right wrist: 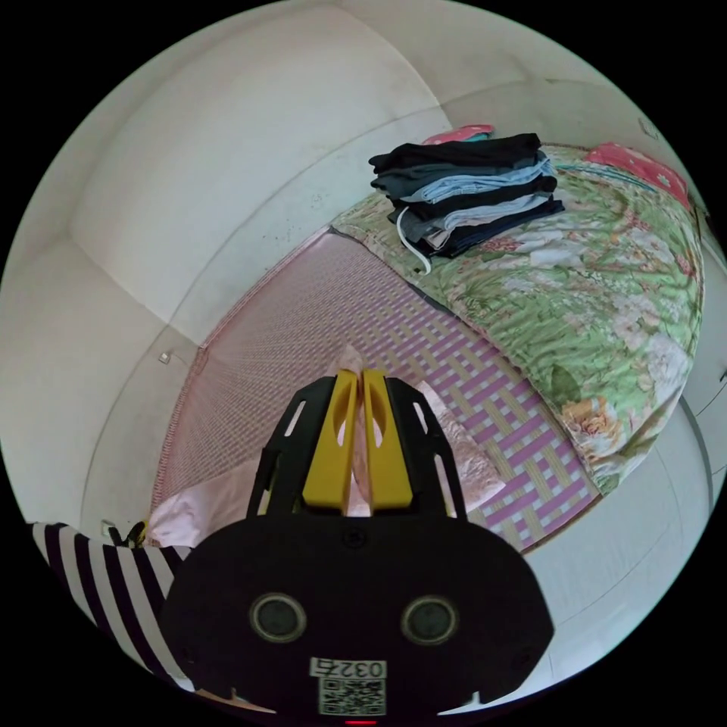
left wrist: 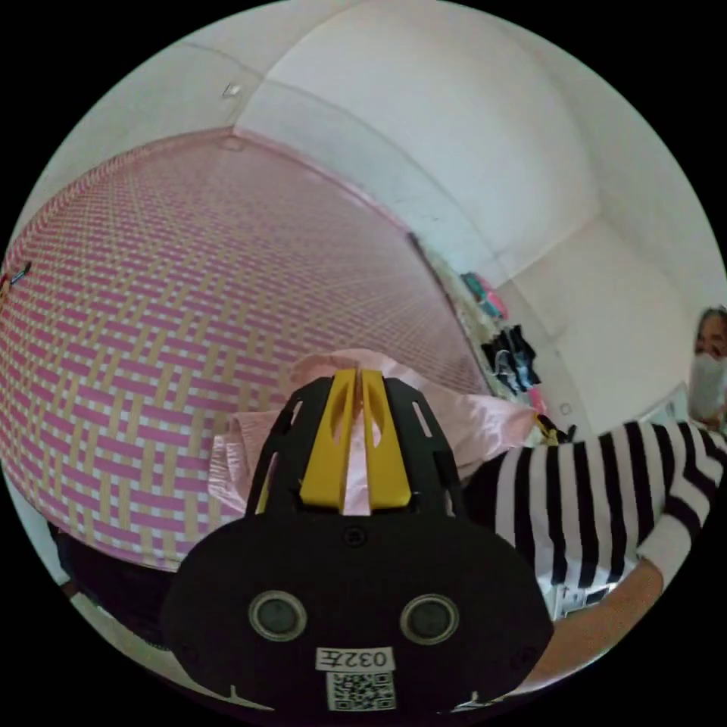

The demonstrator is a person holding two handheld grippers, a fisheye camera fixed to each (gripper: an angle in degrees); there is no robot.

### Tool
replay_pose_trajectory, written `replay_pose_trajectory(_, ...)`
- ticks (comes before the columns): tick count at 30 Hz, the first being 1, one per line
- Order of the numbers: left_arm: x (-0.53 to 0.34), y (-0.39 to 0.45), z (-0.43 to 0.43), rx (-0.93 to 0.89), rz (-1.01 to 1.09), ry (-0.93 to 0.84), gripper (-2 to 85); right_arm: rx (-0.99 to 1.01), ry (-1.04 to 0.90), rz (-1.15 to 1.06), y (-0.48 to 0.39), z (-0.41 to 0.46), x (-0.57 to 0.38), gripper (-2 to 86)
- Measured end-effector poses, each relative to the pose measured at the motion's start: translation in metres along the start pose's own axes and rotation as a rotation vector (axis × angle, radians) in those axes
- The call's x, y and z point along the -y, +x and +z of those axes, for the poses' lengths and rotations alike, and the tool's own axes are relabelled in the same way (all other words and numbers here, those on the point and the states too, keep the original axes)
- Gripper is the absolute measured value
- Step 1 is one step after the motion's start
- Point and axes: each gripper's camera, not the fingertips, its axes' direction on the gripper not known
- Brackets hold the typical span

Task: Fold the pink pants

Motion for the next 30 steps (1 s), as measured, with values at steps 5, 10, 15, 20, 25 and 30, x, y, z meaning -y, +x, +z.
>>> replay_pose_trajectory(5, -0.116, -0.021, 0.012, -0.262, -0.096, -0.226, -1.0, -0.021, -0.004, 0.058, 0.007, -0.008, 0.015, -1.0)
replay_pose_trajectory(10, -0.212, -0.051, 0.027, -0.165, -0.343, -0.202, 0.8, 0.008, -0.032, 0.075, -0.002, -0.007, 0.038, -1.0)
replay_pose_trajectory(15, -0.248, -0.048, 0.023, -0.079, -0.398, -0.058, 2.7, 0.036, -0.062, 0.041, -0.027, -0.004, 0.06, -1.0)
replay_pose_trajectory(20, -0.241, -0.043, 0.039, -0.052, -0.406, 0.014, 4.2, 0.066, -0.084, 0.005, -0.054, -0.001, 0.076, -1.0)
replay_pose_trajectory(25, -0.221, -0.039, 0.084, 0.0, -0.394, -0.143, 3.2, 0.1, -0.076, 0.006, -0.067, -0.009, 0.084, -1.0)
replay_pose_trajectory(30, -0.204, -0.011, 0.077, -0.031, -0.265, -0.087, -0.8, 0.098, -0.042, 0.017, -0.07, -0.033, 0.092, -1.0)
